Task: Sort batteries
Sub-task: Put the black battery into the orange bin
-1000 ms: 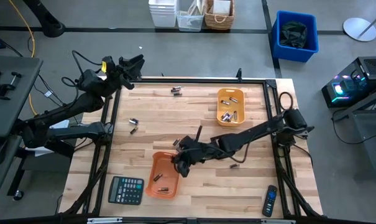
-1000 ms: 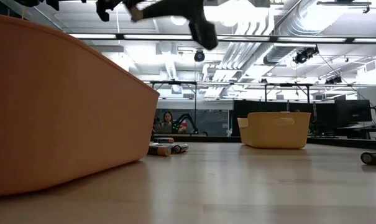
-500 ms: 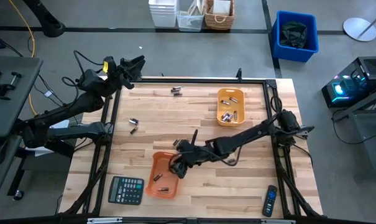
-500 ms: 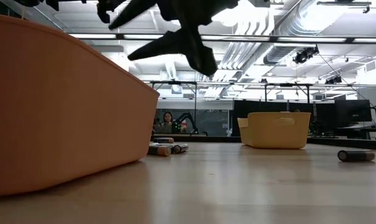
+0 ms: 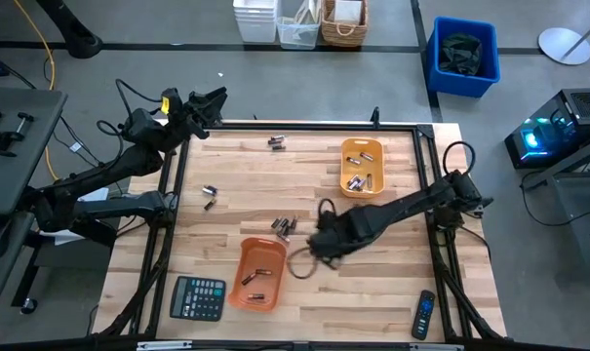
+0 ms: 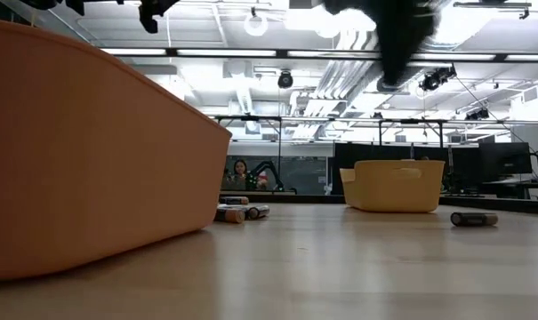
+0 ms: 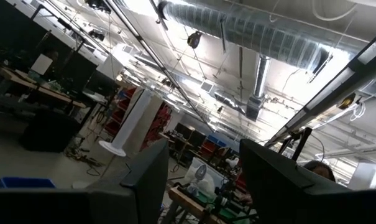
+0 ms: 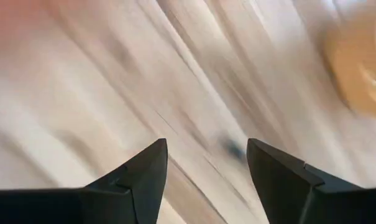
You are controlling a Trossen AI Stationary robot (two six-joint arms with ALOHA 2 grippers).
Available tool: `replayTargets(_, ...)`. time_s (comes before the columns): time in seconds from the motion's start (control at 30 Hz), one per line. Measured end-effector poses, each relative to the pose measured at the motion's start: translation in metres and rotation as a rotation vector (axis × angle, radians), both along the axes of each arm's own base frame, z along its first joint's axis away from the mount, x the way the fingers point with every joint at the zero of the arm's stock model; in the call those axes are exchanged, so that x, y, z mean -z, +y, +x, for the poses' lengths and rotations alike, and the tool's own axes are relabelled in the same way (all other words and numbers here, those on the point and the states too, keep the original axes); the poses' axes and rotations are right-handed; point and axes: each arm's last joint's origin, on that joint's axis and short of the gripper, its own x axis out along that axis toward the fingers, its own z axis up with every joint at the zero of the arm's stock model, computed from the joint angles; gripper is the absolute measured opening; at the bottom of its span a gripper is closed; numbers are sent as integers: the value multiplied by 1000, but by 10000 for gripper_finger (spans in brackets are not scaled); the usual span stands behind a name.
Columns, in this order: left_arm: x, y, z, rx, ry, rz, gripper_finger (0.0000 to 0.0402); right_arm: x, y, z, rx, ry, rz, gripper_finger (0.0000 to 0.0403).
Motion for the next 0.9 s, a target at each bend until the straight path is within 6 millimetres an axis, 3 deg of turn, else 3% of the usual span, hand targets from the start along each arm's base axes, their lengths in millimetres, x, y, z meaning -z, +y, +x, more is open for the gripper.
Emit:
replayTargets(0.1, 0, 0, 0, 0, 0, 1, 188, 16, 3, -26, -35, 193, 4, 209)
replayTargets(0.27, 0, 0, 0, 0, 1, 1, 188, 34, -8, -70, 15, 227, 129, 202)
replayTargets(0.47, 0, 0, 0, -1, 2, 2, 188, 22, -33, -110, 110, 148, 147, 201)
replayTargets(0.63, 0, 0, 0, -7, 1, 0, 188, 12, -45, -121, 81, 86, 127, 201)
replayTargets(0.9, 0, 1, 0, -23, -2, -7, 188, 21, -53, -114, -10, 130, 106, 201)
